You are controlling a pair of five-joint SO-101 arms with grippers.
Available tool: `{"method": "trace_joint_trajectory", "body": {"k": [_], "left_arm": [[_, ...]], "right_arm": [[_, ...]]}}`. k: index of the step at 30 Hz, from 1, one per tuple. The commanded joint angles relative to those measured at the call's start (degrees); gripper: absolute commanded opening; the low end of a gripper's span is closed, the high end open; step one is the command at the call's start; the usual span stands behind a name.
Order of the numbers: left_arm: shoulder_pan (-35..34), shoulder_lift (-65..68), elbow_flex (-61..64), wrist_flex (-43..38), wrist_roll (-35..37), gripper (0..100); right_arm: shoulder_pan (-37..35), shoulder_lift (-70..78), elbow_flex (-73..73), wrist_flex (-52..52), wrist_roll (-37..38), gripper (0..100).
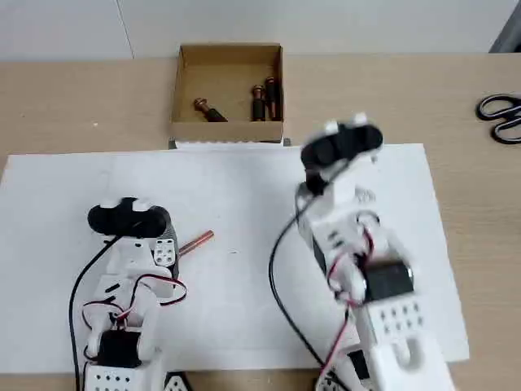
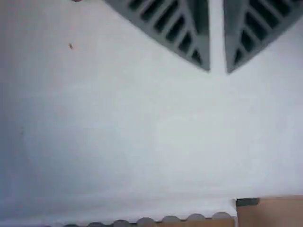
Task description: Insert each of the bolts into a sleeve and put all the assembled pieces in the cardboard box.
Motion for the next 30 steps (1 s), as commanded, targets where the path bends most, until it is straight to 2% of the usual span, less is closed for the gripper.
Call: {"method": "trace_joint_trajectory", "body": {"k": [1,5,14,23,30], "left_arm": [[-0.18,-0.44,-0.31,-1.23,-0.26,1],[-0.18,-0.44,-0.31,-0.79,-0.18,1],[-0.35,-0.53,-0.31,6.15,-0.18,1],[-0.26,-0.62,-0.31,6.15,-0.26,1],[-0.26,-0.62,-0.31,6.24,-0.26,1]], "right_arm": [[0.31,11.47,-12.92,-3.91,-0.26,0.2],[0.31,25.45,-24.62,-6.99,0.70,0.2],[0.22,54.64,-52.75,-12.62,2.11,0.2],[-1.01,81.63,-80.62,-16.13,2.20,0.2],[-3.38,98.24,-94.77,-14.20,4.84,0.5]]}}
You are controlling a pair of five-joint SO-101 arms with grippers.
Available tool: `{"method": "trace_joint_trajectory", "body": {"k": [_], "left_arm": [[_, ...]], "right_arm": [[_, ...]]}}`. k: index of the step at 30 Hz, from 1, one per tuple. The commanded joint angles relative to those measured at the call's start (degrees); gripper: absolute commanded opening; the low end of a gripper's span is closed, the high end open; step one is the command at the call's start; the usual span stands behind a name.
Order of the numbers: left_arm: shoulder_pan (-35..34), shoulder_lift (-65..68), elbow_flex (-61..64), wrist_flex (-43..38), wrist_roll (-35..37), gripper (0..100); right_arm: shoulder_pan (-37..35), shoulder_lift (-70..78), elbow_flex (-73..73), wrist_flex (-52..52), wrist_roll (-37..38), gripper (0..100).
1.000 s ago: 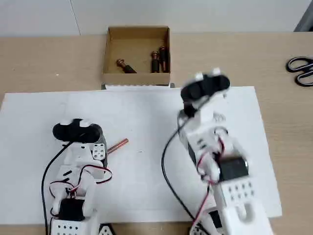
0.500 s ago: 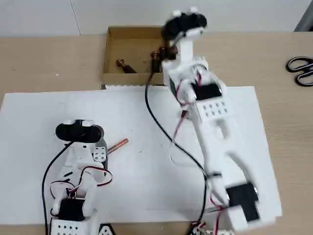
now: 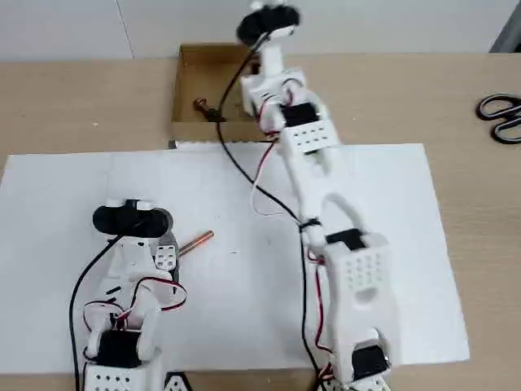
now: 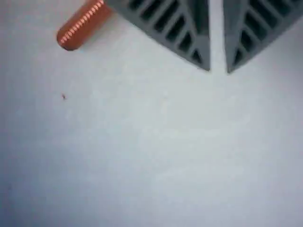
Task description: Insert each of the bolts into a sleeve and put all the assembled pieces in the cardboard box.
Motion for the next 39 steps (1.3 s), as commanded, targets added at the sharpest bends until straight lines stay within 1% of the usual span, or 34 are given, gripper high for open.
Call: {"method": "trace_joint_trajectory", "body": {"k": [1,3,4,7,9,14,18,25,28,35,37,39], "left_arm": [[0.00,-0.62,-0.31,0.26,-0.26,1],[0.00,-0.62,-0.31,0.35,-0.26,1],[0.00,-0.62,-0.31,0.35,-0.26,1],[0.00,-0.62,-0.31,0.35,-0.26,1],[0.00,-0.62,-0.31,0.35,-0.26,1],[0.00,-0.62,-0.31,0.35,-0.26,1],[-0.18,-0.62,-0.31,0.35,-0.26,1],[-0.26,-0.62,-0.31,0.35,-0.18,1],[-0.26,-0.62,-0.31,0.35,-0.18,1],[-0.26,-0.62,-0.31,0.35,-0.18,1],[-0.26,-0.62,-0.31,0.35,-0.18,1],[-0.26,-0.62,-0.31,0.44,-0.18,1]], "right_arm": [[-1.10,4.09,-9.76,1.80,2.02,0.6],[-1.63,6.55,-13.45,6.46,2.37,3.1],[-1.71,7.34,-14.86,8.57,2.37,6.4],[-1.71,9.01,-19.08,14.55,3.08,20.4],[-1.63,9.54,-21.80,17.80,4.04,26.2],[-1.63,9.54,-27.52,24.84,4.40,26.7],[-1.63,9.54,-33.32,33.36,4.13,26.7],[-1.36,9.71,-47.12,54.99,4.04,26.6],[-0.84,9.80,-51.60,62.37,4.04,26.6],[-0.31,9.54,-54.33,64.31,4.04,26.5],[-0.31,9.45,-54.24,64.66,4.04,24.0],[-0.04,9.45,-54.24,65.01,4.04,19.3]]}}
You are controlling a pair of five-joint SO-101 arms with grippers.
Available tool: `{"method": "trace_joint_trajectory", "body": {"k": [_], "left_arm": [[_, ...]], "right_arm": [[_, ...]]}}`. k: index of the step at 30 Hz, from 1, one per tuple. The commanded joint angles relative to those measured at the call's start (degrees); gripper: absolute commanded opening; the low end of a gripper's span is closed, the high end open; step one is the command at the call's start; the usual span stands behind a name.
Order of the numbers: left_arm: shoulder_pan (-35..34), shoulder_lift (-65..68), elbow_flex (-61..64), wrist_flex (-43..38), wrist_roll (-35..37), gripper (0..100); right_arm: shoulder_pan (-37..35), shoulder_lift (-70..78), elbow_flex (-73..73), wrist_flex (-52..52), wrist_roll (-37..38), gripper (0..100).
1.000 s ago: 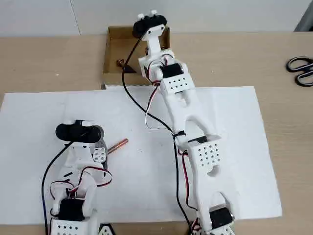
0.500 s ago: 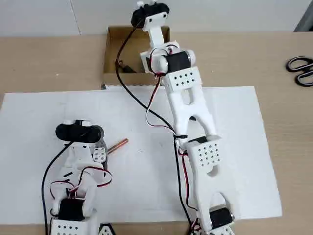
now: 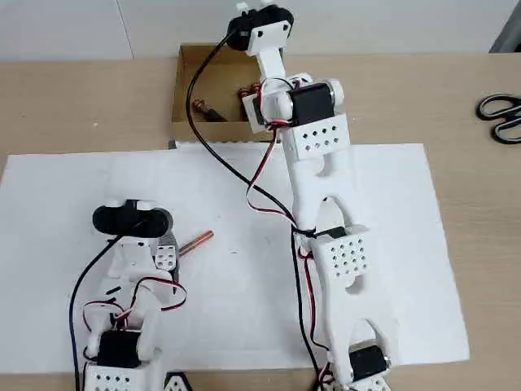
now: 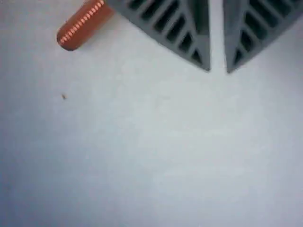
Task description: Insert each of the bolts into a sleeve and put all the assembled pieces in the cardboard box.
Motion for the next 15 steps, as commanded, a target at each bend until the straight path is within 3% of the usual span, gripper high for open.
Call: {"method": "trace_joint_trajectory", "body": {"k": [1,5,10,15], "left_arm": [[-0.26,-0.62,-0.31,0.44,-0.18,1],[-0.26,-0.62,-0.31,0.44,-0.18,1],[-0.35,-0.62,-0.31,0.44,-0.18,1],[-0.35,-0.62,-0.31,0.44,-0.18,1]], "right_arm": [[1.45,-1.01,-2.11,1.10,0.18,16.5],[3.82,-1.01,-2.02,1.19,0.44,9.2],[6.29,-1.10,-0.79,1.63,0.70,13.0],[5.76,-9.10,13.36,1.63,5.71,13.9]]}}
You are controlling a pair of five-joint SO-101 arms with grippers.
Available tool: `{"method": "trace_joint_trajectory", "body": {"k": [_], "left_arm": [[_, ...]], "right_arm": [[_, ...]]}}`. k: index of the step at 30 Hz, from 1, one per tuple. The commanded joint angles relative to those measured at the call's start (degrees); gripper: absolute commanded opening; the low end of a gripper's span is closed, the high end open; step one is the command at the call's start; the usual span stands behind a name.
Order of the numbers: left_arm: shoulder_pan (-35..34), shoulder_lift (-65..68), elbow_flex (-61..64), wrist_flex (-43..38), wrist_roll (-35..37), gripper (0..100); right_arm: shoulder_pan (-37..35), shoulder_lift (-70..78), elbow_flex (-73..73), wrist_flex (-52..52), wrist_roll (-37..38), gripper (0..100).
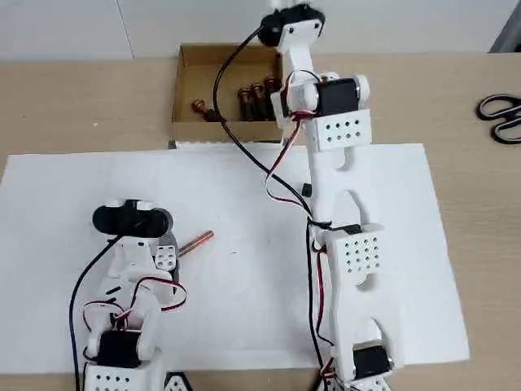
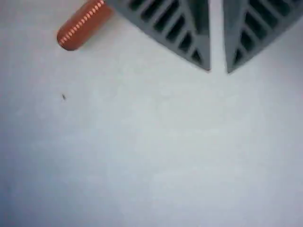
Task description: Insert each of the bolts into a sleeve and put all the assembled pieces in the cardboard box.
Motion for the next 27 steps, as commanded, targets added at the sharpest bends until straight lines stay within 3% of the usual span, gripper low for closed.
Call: {"method": "trace_joint_trajectory", "body": {"k": [1,9,12,16,27], "left_arm": [[-0.35,-0.62,-0.31,0.44,-0.18,1],[-0.35,-0.62,-0.31,0.44,-0.18,1],[-0.35,-0.62,-0.31,0.44,-0.18,1],[-0.35,-0.62,-0.31,0.44,-0.18,1],[-0.35,-0.62,-0.31,0.44,-0.18,1]], "right_arm": [[-0.22,-11.65,10.64,1.19,3.25,13.9],[0.40,-30.73,42.73,0.04,8.97,14.0],[1.89,-30.73,44.40,-0.04,15.56,14.0],[4.62,-30.20,46.95,0.13,29.63,14.0],[4.88,-23.87,47.47,-0.84,45.71,20.6]]}}
